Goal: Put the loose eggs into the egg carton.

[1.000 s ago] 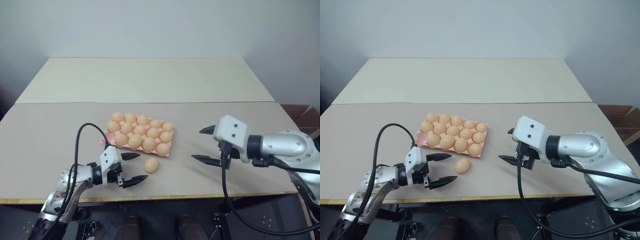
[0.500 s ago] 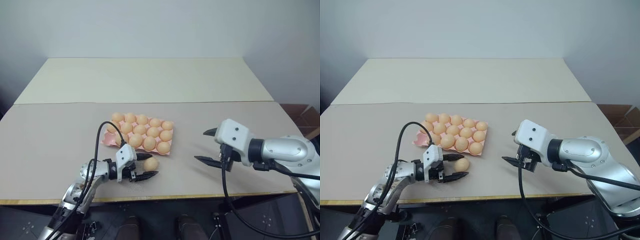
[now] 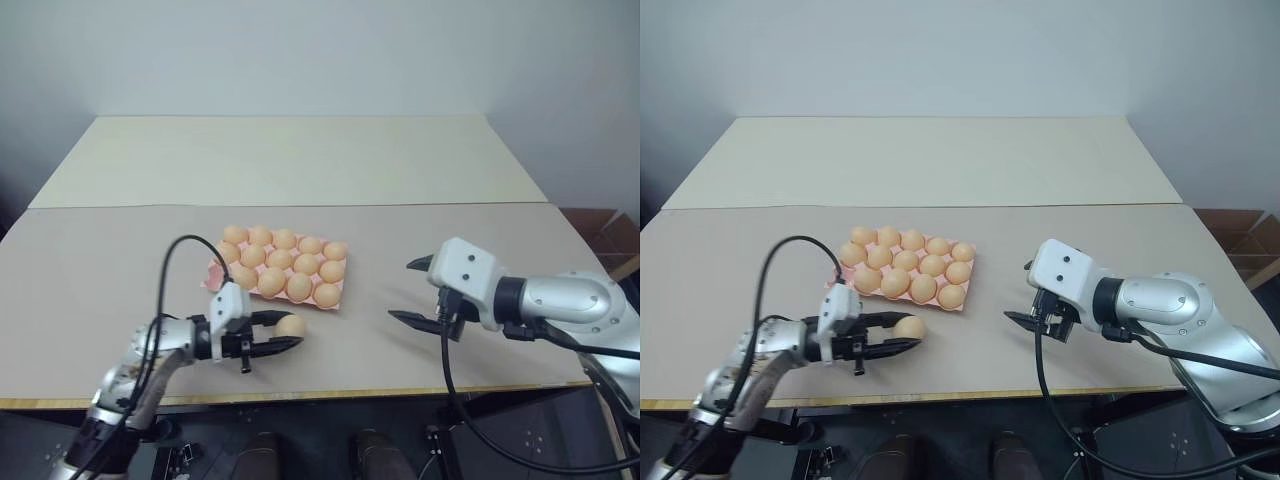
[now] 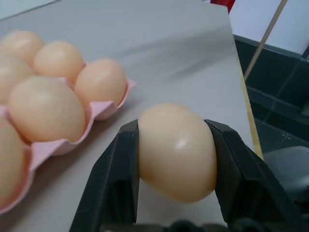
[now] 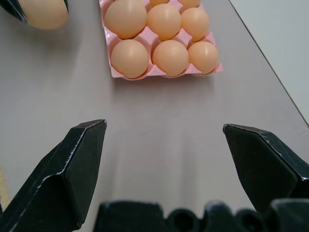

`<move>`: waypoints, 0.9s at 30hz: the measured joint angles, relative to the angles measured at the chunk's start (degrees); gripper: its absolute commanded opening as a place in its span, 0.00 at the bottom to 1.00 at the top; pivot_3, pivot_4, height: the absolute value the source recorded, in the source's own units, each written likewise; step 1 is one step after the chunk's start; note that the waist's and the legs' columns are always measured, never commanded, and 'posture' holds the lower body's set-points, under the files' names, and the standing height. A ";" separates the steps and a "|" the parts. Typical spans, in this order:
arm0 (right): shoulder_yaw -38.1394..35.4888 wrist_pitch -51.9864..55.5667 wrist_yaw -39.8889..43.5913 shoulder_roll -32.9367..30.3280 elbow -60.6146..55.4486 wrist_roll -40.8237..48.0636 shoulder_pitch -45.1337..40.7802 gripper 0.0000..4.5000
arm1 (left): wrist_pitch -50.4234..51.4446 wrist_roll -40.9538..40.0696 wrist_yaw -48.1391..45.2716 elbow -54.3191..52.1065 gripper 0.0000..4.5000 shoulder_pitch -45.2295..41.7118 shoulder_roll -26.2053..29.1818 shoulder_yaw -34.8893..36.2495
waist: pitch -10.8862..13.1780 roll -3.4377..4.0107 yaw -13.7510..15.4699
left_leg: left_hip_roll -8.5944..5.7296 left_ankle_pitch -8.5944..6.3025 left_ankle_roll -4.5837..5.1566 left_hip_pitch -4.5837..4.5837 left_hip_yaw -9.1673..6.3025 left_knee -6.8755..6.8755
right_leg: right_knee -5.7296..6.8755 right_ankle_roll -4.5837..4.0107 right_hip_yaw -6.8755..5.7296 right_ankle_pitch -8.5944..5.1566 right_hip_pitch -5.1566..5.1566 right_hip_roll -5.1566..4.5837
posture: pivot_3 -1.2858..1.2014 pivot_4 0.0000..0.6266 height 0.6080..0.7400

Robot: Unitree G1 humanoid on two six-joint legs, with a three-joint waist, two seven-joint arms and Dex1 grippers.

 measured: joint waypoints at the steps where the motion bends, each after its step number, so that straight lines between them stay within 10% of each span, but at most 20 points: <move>1: 0.00 -0.18 0.03 -0.01 0.48 -0.14 -0.32 1.00 | 0.42 -1.61 -0.64 -0.73 0.39 0.18 0.91 1.61 | 0.00 0.00 0.00 | 0.00 0.00 0.00 0.00 0.00 0.00 | -0.02 0.00 0.00 0.00 0.01 0.00 | 0.52 0.24 1.00; 13: -0.27 -3.26 1.05 -0.88 4.53 -1.34 -1.91 1.00 | 0.34 -5.73 6.49 -2.31 0.39 3.02 5.13 19.65 | 0.00 0.00 0.24 | 0.00 0.00 0.00 0.01 0.00 0.00 | -0.06 0.01 -0.03 0.00 0.03 0.00 | 0.52 0.24 1.00; 27: 1.46 -4.68 1.51 -0.79 5.71 -2.48 -3.22 1.00 | -10.59 12.36 21.71 11.52 0.39 -5.25 -1.69 12.66 | 0.00 0.00 0.24 | -0.01 0.00 0.00 -0.07 0.01 0.00 | -0.08 0.03 -0.02 0.02 -0.01 -0.01 | 0.52 0.24 1.00</move>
